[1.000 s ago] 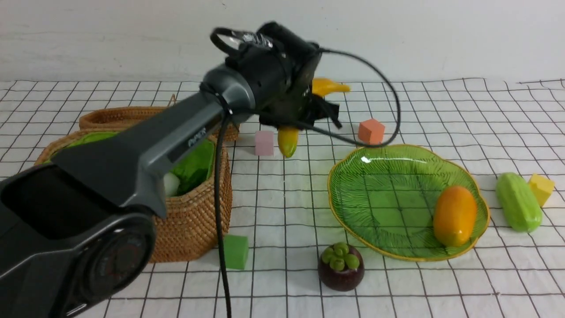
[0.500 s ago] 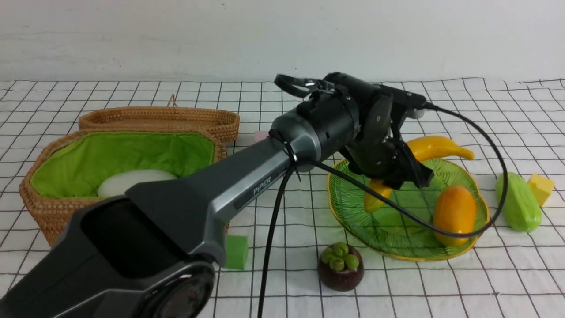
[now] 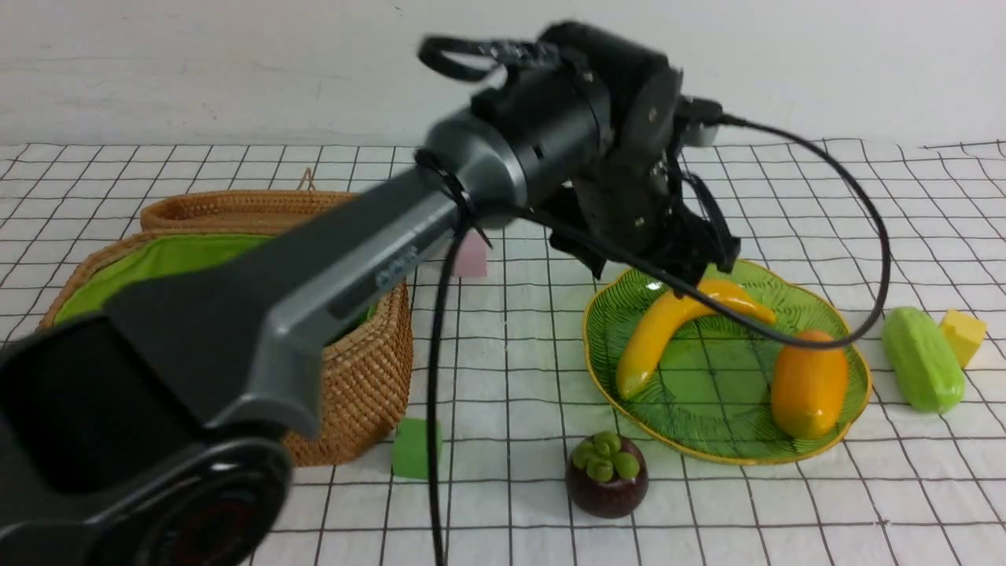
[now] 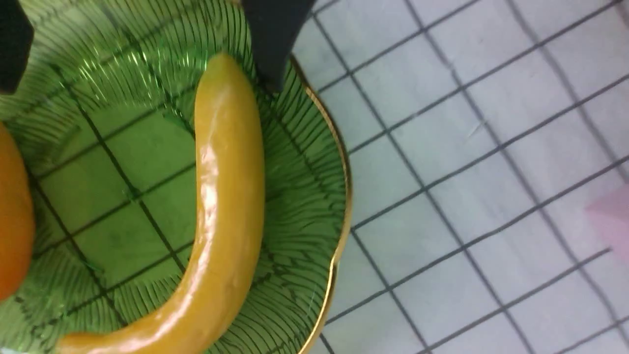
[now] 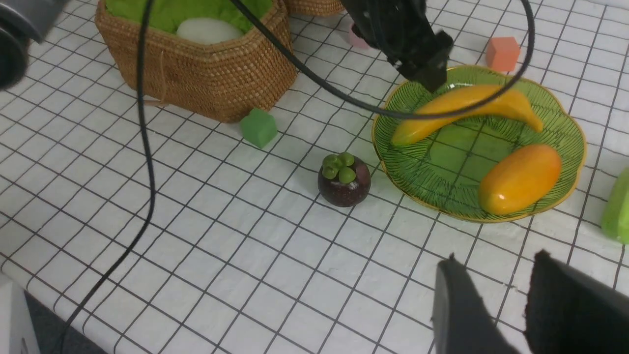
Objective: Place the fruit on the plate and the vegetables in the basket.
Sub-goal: Grab a mangosteen with your left arm and put it on the plate on the right
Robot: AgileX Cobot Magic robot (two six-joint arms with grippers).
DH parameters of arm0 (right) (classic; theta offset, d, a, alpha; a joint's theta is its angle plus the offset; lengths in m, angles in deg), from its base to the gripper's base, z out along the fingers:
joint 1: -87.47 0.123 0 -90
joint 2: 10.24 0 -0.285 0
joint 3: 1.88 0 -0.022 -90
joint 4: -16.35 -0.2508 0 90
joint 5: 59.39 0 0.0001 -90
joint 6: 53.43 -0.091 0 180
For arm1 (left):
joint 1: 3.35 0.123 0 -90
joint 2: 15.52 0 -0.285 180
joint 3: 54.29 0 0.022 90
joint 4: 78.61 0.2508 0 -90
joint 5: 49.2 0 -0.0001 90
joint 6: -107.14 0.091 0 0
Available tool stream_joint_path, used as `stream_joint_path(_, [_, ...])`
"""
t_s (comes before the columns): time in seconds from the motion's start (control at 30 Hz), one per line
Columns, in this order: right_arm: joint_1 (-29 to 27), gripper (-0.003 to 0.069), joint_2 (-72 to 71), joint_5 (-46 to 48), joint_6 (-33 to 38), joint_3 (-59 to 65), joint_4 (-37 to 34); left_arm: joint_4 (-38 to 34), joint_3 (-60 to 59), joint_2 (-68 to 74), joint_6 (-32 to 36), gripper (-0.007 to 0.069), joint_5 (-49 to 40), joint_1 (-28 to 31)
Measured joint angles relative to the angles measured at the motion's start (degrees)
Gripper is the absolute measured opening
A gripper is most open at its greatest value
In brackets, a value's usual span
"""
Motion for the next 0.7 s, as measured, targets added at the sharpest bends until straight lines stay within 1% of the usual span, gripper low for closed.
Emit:
stream_joint_path(0.07, [0.00,0.0238,0.00,0.00,0.00,0.00,0.14,-1.00,-3.13,-7.58,3.25,0.0443,-4.09,0.00])
stream_joint_path(0.1, [0.00,0.0238,0.00,0.00,0.00,0.00,0.14,-2.24,-5.42,-11.54,6.18,0.0367,-4.98,0.00])
stream_joint_path(0.13, [0.00,0.0238,0.00,0.00,0.00,0.00,0.14,-2.47,-6.35,-12.83,7.40,0.0340,-4.99,0.00])
stream_joint_path(0.17, [0.00,0.0237,0.00,0.00,0.00,0.00,0.22,-3.75,-9.64,-16.74,11.39,0.0256,-5.36,0.00])
stream_joint_path(0.2, [0.00,0.0237,0.00,0.00,0.00,0.00,0.22,-4.49,-12.92,-19.78,15.14,0.0190,-5.63,0.00])
stream_joint_path(0.23, [0.00,0.0237,0.00,0.00,0.00,0.00,0.22,-5.04,-15.80,-22.01,19.10,0.0141,-5.72,0.00])
stream_joint_path(0.27, [0.00,0.0237,0.00,0.00,0.06,0.00,0.22,-5.83,-21.28,-25.29,23.67,0.0074,-5.87,0.00])
stream_joint_path(0.33, [0.00,0.0237,0.00,0.00,0.10,0.00,0.17,-7.60,-28.67,-28.10,29.76,0.0032,-6.08,0.00])
stream_joint_path(0.37, [0.00,0.0237,0.00,0.00,0.10,0.00,0.11,-8.36,-31.84,-28.77,32.56,0.0029,-6.10,0.00])
stream_joint_path(0.43, [0.00,0.0237,0.00,0.00,0.23,0.00,0.06,-10.32,-38.27,-29.09,36.01,0.0057,-5.02,0.00])
stream_joint_path(0.47, [0.00,0.0237,0.00,0.00,0.24,0.00,0.06,-11.65,-41.76,-28.49,38.33,0.0101,-2.58,0.00])
stream_joint_path(0.5, [0.00,0.0237,0.00,0.00,0.24,0.00,0.06,-12.43,-43.57,-27.93,39.13,0.0141,-0.48,0.00])
stream_joint_path(0.53, [0.00,0.0237,0.00,0.00,0.30,0.00,0.06,-13.27,-45.55,-26.87,40.25,0.0214,2.42,0.00])
stream_joint_path(0.57, [0.00,0.0237,0.00,0.00,0.36,0.00,0.06,-13.69,-46.42,-26.06,40.65,0.0268,5.42,0.00])
stream_joint_path(0.63, [0.00,0.0238,0.00,0.00,0.40,0.00,0.05,-14.18,-47.27,-23.74,40.85,0.0424,10.84,0.00])
stream_joint_path(0.67, [0.00,0.0238,0.00,0.00,0.40,0.00,-0.01,-14.37,-47.38,-23.11,40.96,0.0466,12.71,0.00])
stream_joint_path(0.7, [0.00,0.0238,0.00,0.00,0.40,0.00,-0.09,-14.79,-47.38,-21.98,40.96,0.0546,15.25,0.00])
